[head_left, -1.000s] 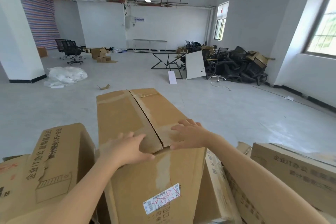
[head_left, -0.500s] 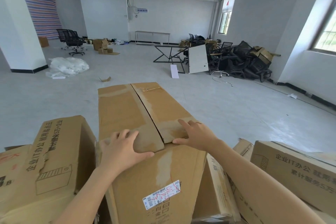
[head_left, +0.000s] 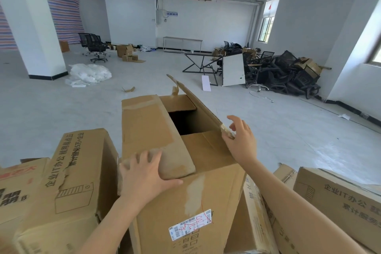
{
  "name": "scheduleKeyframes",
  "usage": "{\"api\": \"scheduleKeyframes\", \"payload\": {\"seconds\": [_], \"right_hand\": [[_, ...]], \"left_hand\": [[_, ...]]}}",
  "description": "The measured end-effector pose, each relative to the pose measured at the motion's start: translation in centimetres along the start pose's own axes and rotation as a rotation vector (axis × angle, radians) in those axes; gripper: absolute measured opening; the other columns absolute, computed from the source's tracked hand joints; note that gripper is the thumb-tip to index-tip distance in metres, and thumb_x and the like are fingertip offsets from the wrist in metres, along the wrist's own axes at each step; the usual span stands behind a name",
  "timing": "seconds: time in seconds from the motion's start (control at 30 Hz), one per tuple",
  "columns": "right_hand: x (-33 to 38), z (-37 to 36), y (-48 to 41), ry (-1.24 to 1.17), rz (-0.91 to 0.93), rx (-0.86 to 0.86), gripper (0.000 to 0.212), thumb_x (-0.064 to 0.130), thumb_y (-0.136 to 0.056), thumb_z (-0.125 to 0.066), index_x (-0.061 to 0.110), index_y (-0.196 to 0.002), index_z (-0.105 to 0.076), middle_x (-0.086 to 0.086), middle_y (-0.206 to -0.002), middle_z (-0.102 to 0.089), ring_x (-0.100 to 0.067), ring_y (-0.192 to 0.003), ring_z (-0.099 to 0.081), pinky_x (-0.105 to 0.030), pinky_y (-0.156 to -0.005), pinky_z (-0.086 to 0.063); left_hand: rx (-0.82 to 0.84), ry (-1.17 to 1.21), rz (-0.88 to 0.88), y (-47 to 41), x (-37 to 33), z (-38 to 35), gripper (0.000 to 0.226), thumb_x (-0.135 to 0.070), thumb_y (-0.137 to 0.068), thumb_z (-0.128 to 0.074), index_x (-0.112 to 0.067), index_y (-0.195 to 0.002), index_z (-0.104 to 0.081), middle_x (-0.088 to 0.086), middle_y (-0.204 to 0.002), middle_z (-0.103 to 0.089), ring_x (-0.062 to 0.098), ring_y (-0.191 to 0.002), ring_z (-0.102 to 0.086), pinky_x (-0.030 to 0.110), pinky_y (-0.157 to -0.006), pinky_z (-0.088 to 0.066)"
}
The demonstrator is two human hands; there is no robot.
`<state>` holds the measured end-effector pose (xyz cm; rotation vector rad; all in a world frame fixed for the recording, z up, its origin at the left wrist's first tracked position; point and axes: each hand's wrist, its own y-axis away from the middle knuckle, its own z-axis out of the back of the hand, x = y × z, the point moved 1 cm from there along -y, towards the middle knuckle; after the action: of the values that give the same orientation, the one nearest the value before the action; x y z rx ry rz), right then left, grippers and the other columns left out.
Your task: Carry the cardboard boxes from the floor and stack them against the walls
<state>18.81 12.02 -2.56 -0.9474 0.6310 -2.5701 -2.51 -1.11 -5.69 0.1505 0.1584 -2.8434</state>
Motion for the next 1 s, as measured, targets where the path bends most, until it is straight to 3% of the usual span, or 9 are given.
{"api": "scheduleKeyframes", "payload": {"seconds": [0.13, 0.2, 0.3, 0.4, 0.47, 0.67, 0.8, 0.9, 1.0], "right_hand": [[2.1, -0.1, -0.2, -0.074, 0.037, -0.051, 0.025, 0.017, -0.090, -0.055, 0.016, -0.115, -0.055, 0.004, -0.092, -0.052, -0.016, -0.082, -0.047, -0.025, -0.068, -0.033], [2.9, 0.4, -0.4, -0.013, 0.079, -0.055, 0.023, 0.012, -0.090, -0.052, 0.011, -0.113, -0.057, -0.002, -0.094, -0.057, -0.016, -0.078, -0.044, -0.026, -0.066, -0.031], [3.9, 1.3, -0.5, 0.101, 0.121, -0.003, 0.031, 0.008, -0.088, -0.048, 0.011, -0.119, -0.050, -0.001, -0.088, -0.051, -0.018, -0.076, -0.044, -0.029, -0.065, -0.034], [4.5, 1.7, -0.6, 0.167, 0.145, 0.041, 0.036, 0.006, -0.087, -0.047, 0.012, -0.123, -0.044, 0.003, -0.083, -0.046, -0.019, -0.074, -0.046, -0.029, -0.065, -0.035], [4.9, 1.6, -0.6, 0.166, 0.122, 0.029, 0.035, 0.004, -0.084, -0.047, 0.010, -0.119, -0.046, 0.003, -0.079, -0.047, -0.020, -0.073, -0.046, -0.029, -0.063, -0.034], [6.2, 1.2, -0.3, 0.019, 0.012, -0.050, 0.016, 0.005, -0.084, -0.050, 0.010, -0.099, -0.049, 0.002, -0.076, -0.045, -0.020, -0.073, -0.044, -0.028, -0.064, -0.031], [7.3, 1.0, 0.2, -0.140, -0.043, -0.116, 0.012, 0.005, -0.086, -0.050, 0.016, -0.089, -0.045, 0.009, -0.069, -0.042, -0.018, -0.074, -0.043, -0.027, -0.063, -0.033], [8.7, 0.5, 0.8, -0.222, -0.022, -0.126, 0.012, 0.005, -0.085, -0.053, 0.015, -0.084, -0.047, 0.014, -0.074, -0.044, -0.018, -0.079, -0.045, -0.028, -0.072, -0.037], [9.5, 0.0, 1.5, -0.156, 0.123, -0.111, 0.018, 0.003, -0.082, -0.056, 0.014, -0.075, -0.044, 0.006, -0.075, -0.046, -0.017, -0.075, -0.044, -0.024, -0.066, -0.030]], "left_hand": [[-0.014, 0.037, 0.031, 0.5, 0.8, 0.2, 0.104, -0.092, -0.052, -0.024, -0.034, -0.139, -0.029, -0.006, -0.148, -0.030, 0.021, -0.138, -0.025, 0.045, -0.110, -0.025], [-0.090, 0.169, 0.056, 0.7, 1.3, 0.6, 0.092, -0.086, -0.065, -0.043, -0.030, -0.138, -0.034, -0.005, -0.145, -0.036, 0.021, -0.134, -0.033, 0.042, -0.108, -0.031], [-0.373, 0.364, 0.077, 1.2, 1.8, 1.5, 0.062, -0.050, -0.080, -0.064, -0.015, -0.129, -0.051, 0.007, -0.125, -0.057, 0.028, -0.111, -0.054, 0.039, -0.087, -0.045], [-0.667, 0.289, 0.002, 0.9, 1.9, 1.8, 0.044, -0.008, -0.063, -0.082, 0.001, -0.102, -0.064, 0.019, -0.089, -0.066, 0.039, -0.076, -0.063, 0.044, -0.065, -0.050], [-0.794, 0.287, -0.028, 0.6, 1.6, 2.2, 0.047, 0.004, -0.053, -0.083, 0.002, -0.096, -0.065, 0.020, -0.081, -0.064, 0.040, -0.069, -0.061, 0.042, -0.056, -0.050], [-0.900, 0.379, -0.032, -0.3, 1.7, 2.0, 0.047, 0.004, -0.056, -0.082, -0.011, -0.094, -0.059, 0.016, -0.077, -0.065, 0.036, -0.063, -0.059, 0.027, -0.047, -0.040], [-1.028, 0.410, 0.057, -0.3, 4.5, 4.1, 0.015, -0.008, -0.078, -0.061, 0.003, -0.086, -0.067, 0.018, -0.077, -0.066, 0.035, -0.062, -0.063, 0.031, -0.045, -0.044], [-1.034, 0.426, 0.090, 0.2, 6.1, 4.9, 0.033, -0.019, -0.081, -0.043, 0.004, -0.086, -0.066, 0.018, -0.074, -0.065, 0.034, -0.060, -0.063, 0.032, -0.045, -0.044], [-1.069, 0.344, 0.094, 1.4, 6.1, 4.9, 0.032, -0.020, -0.080, -0.043, 0.003, -0.083, -0.065, 0.015, -0.071, -0.064, 0.031, -0.059, -0.062, 0.029, -0.043, -0.042]]}}
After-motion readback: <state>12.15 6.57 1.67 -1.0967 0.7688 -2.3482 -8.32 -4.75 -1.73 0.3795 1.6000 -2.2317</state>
